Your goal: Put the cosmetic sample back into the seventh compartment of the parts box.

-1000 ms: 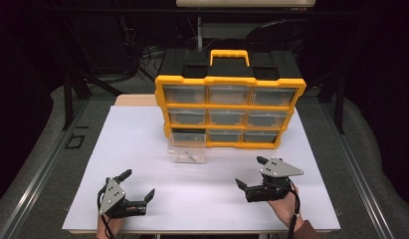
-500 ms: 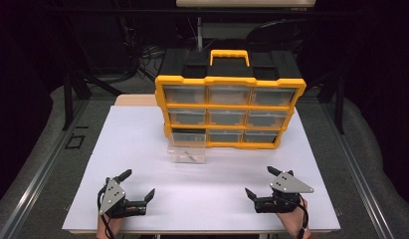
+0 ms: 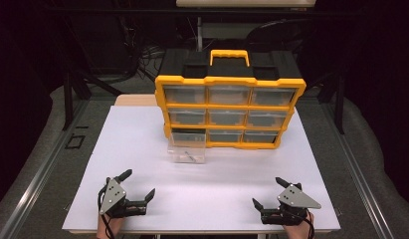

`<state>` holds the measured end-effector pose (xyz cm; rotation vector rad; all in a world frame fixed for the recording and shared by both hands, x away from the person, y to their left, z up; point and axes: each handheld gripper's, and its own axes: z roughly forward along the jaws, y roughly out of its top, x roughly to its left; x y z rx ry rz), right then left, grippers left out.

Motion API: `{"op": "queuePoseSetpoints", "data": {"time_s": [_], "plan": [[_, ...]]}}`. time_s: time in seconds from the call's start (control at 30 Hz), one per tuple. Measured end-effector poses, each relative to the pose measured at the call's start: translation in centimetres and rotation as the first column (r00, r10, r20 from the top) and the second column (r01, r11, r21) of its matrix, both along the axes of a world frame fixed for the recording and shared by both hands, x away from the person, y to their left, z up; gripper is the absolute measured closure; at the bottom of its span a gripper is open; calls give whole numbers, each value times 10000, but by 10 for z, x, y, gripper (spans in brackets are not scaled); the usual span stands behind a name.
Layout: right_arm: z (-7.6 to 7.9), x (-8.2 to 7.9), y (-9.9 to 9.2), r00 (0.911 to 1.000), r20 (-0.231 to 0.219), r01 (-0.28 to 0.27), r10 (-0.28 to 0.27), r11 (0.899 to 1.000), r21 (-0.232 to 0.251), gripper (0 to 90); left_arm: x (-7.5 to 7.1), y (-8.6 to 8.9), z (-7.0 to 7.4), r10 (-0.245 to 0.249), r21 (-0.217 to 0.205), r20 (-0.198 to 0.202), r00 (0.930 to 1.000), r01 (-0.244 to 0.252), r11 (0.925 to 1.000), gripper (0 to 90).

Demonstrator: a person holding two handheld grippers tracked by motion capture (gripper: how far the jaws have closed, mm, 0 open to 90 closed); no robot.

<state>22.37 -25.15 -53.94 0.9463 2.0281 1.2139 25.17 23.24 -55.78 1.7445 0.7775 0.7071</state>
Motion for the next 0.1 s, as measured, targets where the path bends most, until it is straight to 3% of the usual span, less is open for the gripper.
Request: {"op": "queuePoseSetpoints", "data": {"time_s": [0.1], "plan": [[-3,-1,1,10000,-59,-8,7,9999,-107,0,0,-1,0,-12,11,-10,10000,12,10000,2]]}}
